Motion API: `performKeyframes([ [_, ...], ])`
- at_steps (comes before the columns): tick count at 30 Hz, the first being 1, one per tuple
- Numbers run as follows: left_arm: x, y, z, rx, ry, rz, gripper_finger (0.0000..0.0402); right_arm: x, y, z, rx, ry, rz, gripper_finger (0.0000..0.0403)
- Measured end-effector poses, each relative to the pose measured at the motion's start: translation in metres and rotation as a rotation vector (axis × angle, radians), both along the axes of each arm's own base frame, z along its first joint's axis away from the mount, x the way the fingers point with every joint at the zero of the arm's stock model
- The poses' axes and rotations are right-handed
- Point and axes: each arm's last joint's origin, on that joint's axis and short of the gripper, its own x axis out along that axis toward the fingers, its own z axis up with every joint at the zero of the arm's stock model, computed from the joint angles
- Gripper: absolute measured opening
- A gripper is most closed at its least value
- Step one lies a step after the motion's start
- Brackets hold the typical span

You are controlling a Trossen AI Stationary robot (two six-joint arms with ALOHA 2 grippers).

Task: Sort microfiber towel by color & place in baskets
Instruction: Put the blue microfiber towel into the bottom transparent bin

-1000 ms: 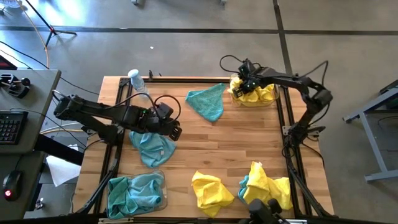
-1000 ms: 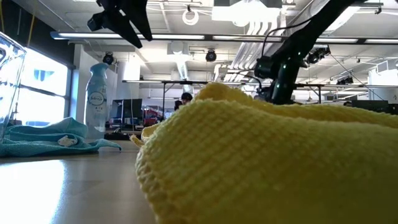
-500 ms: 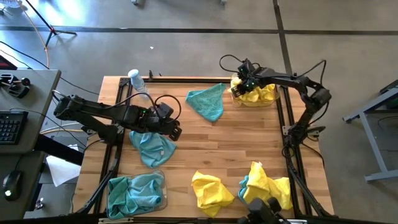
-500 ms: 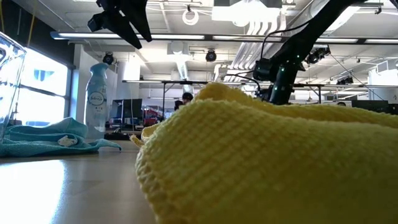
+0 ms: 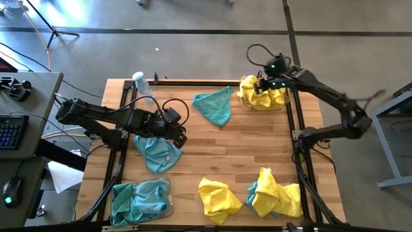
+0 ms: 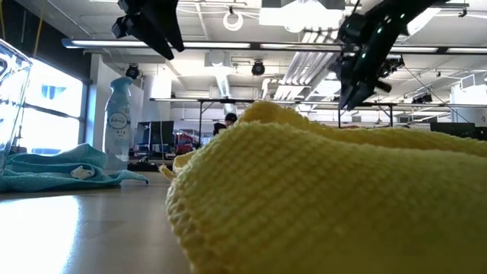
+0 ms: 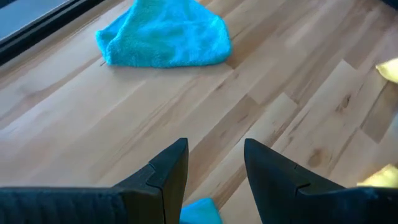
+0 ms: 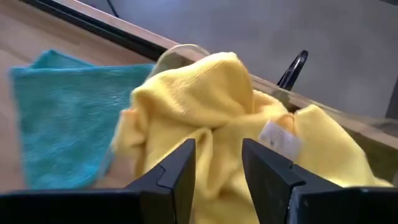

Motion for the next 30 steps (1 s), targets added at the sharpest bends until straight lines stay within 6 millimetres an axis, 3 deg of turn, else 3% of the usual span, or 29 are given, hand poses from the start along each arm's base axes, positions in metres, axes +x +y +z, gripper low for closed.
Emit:
performKeyframes([
  [5, 0.0, -0.001, 0.0, -0.003, 0.027, -0.064, 0.0147, -0.007, 0.035, 0.022, -0.012, -0.047, 0.059, 0.0101],
  [11, -0.001, -0.005, -0.006, 0.067, 0.085, -0.173, 0.0147, 0.004, 0.079, 0.038, -0.036, -0.139, 0.187, 0.0016],
  [14, -0.007, -0.007, -0.012, 0.077, 0.085, -0.2, 0.0143, 0.012, 0.1, 0.04, -0.042, -0.155, 0.227, 0.001],
  [23, -0.051, -0.011, -0.026, 0.05, -0.117, -0.253, 0.0115, 0.044, 0.159, 0.005, 0.002, -0.323, 0.335, 0.0004],
  [30, -0.09, -0.003, -0.031, 0.096, -0.211, -0.329, 0.0092, 0.067, 0.194, -0.008, -0.018, -0.518, 0.399, 0.0001],
])
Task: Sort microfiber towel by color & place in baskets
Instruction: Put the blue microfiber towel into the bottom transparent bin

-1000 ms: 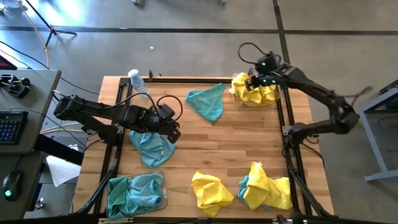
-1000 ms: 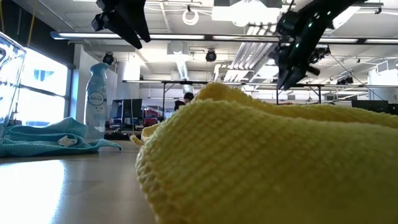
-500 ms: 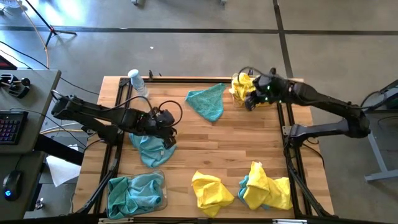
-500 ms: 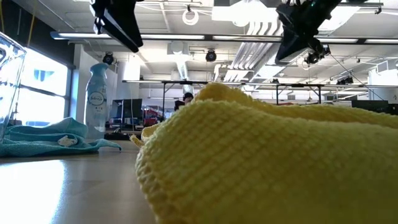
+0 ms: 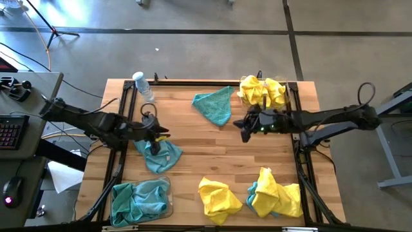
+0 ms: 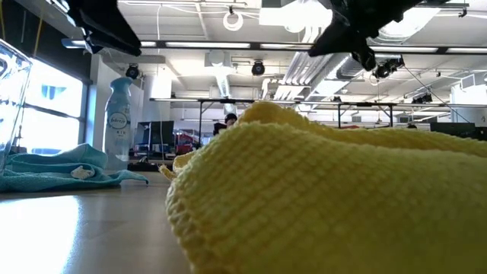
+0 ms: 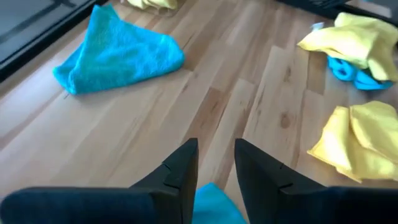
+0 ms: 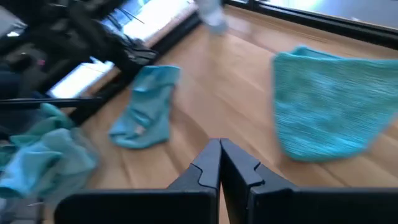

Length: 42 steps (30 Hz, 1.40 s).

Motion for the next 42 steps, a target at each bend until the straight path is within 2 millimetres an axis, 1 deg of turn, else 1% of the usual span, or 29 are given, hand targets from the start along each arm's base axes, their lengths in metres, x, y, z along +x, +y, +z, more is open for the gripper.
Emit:
performKeyframes([
  [6, -0.023, 0.006, -0.002, 0.012, -0.059, -0.027, 0.007, 0.025, 0.015, -0.007, -0.004, -0.082, 0.037, 0.0001],
  [9, -0.031, 0.008, -0.006, 0.003, -0.075, -0.032, 0.0058, 0.038, 0.02, -0.013, -0.003, -0.062, 0.047, 0.0],
  [13, -0.037, 0.009, -0.012, -0.012, -0.076, -0.049, 0.004, 0.058, 0.023, -0.01, -0.018, 0.042, 0.065, 0.0],
  [15, -0.038, 0.01, -0.017, -0.012, -0.07, -0.051, 0.0027, 0.066, 0.024, -0.009, -0.042, 0.141, 0.071, 0.0],
  [17, -0.039, 0.01, -0.021, -0.013, -0.064, -0.054, 0.0013, 0.071, 0.023, -0.006, -0.068, 0.247, 0.054, 0.0],
  [20, -0.039, 0.01, -0.022, -0.017, -0.065, -0.052, 0.0002, 0.072, 0.019, -0.001, -0.102, 0.404, 0.0, 0.0],
  [23, -0.037, 0.009, -0.019, -0.002, -0.087, -0.082, 0.0001, 0.065, 0.014, 0.001, -0.142, 0.523, -0.05, 0.0],
  [25, -0.035, 0.008, -0.016, 0.02, -0.118, -0.104, 0.0001, 0.056, 0.012, -0.001, -0.157, 0.58, -0.086, 0.0],
  [28, -0.031, 0.007, -0.012, 0.094, -0.15, -0.17, 0.0, 0.037, 0.011, -0.012, -0.139, 0.624, -0.112, 0.0],
  [31, -0.026, 0.005, -0.01, 0.172, -0.158, -0.242, 0.0, 0.016, 0.012, -0.028, -0.13, 0.606, -0.102, 0.0],
  [33, -0.023, 0.004, -0.009, 0.192, -0.166, -0.253, 0.0, 0.007, 0.012, -0.037, -0.135, 0.533, -0.037, 0.0],
  [37, -0.019, 0.004, -0.012, 0.197, -0.151, -0.245, 0.0, -0.005, 0.007, -0.058, -0.169, 0.307, 0.141, 0.0],
  [40, -0.017, 0.006, -0.013, 0.168, -0.147, -0.21, 0.0, -0.017, 0.0, -0.075, -0.207, 0.17, 0.219, 0.0],
  [42, -0.016, 0.008, -0.013, 0.143, -0.156, -0.18, 0.0, -0.027, -0.004, -0.086, -0.231, 0.113, 0.253, 0.0],
])
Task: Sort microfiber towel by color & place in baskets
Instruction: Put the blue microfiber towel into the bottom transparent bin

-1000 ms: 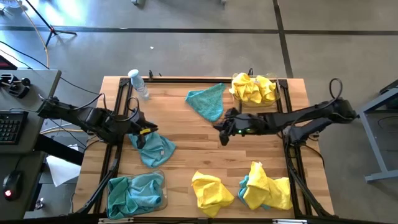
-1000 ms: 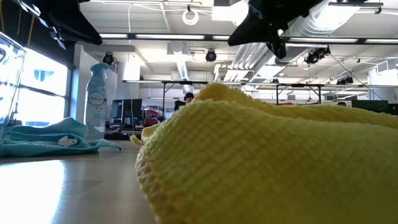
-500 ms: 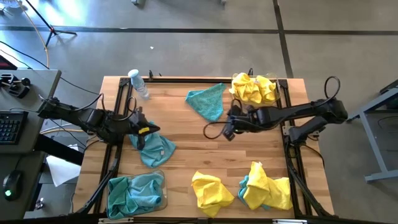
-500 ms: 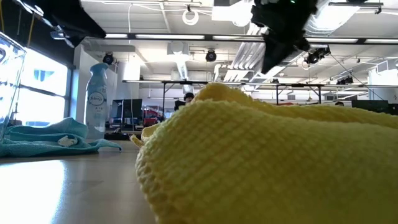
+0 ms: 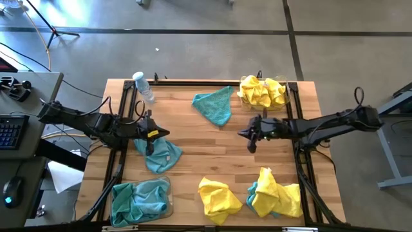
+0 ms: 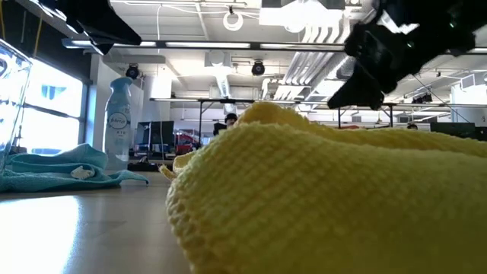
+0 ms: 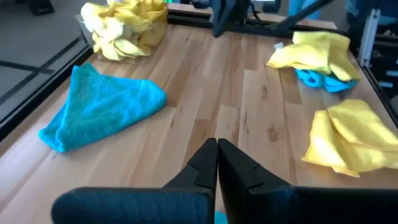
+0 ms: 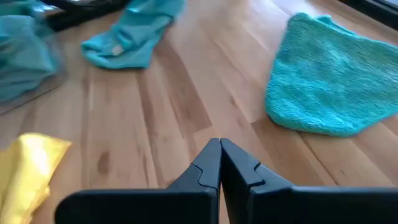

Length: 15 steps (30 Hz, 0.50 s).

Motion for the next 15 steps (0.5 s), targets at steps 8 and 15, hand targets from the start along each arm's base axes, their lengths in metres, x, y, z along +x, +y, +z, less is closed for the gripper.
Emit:
performKeyframes([
  [8, -0.027, 0.007, 0.015, -0.021, -0.112, 0.009, 0.0, -0.02, -0.011, -0.023, -0.13, -0.001, 0.042, 0.0],
  [15, -0.052, 0.015, 0.014, -0.139, -0.122, 0.143, 0.0, -0.021, -0.013, -0.025, -0.141, 0.015, 0.039, 0.0],
])
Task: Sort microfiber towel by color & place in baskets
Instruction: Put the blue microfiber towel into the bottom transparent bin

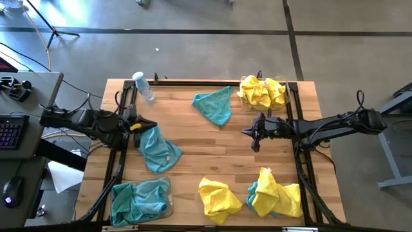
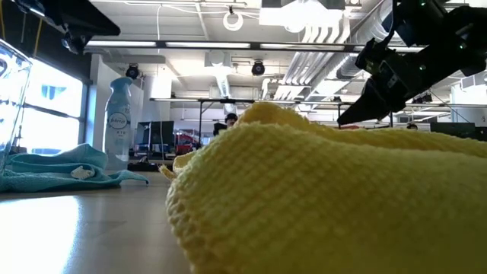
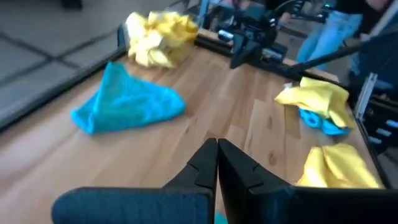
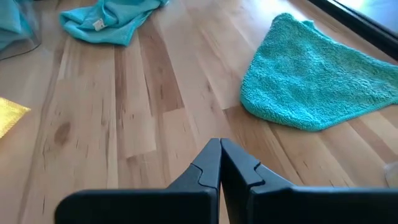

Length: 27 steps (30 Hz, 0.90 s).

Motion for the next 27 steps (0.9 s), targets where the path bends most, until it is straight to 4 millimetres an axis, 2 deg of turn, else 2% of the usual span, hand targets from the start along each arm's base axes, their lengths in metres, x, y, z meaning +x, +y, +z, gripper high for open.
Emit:
performKeyframes([
  [5, 0.025, -0.005, -0.011, -0.125, 0.066, 0.094, 0.0, 0.0, 0.0, 0.0, 0.002, 0.001, 0.004, 0.0],
  [9, 0.06, -0.009, -0.019, -0.212, 0.136, 0.167, 0.0, 0.0, 0.0, 0.0, 0.003, 0.0, 0.004, 0.0],
  [13, 0.098, -0.007, -0.021, -0.244, 0.238, 0.167, 0.0, 0.0, 0.0, 0.0, 0.003, 0.001, 0.005, 0.0],
  [22, 0.189, 0.026, -0.001, -0.075, 0.264, 0.126, 0.0, 0.0, 0.0, 0.0, 0.004, 0.001, 0.007, 0.0],
  [27, 0.233, 0.058, 0.015, -0.027, 0.288, 0.179, 0.0002, 0.0, 0.0, 0.0, 0.004, 0.001, 0.007, 0.0],
])
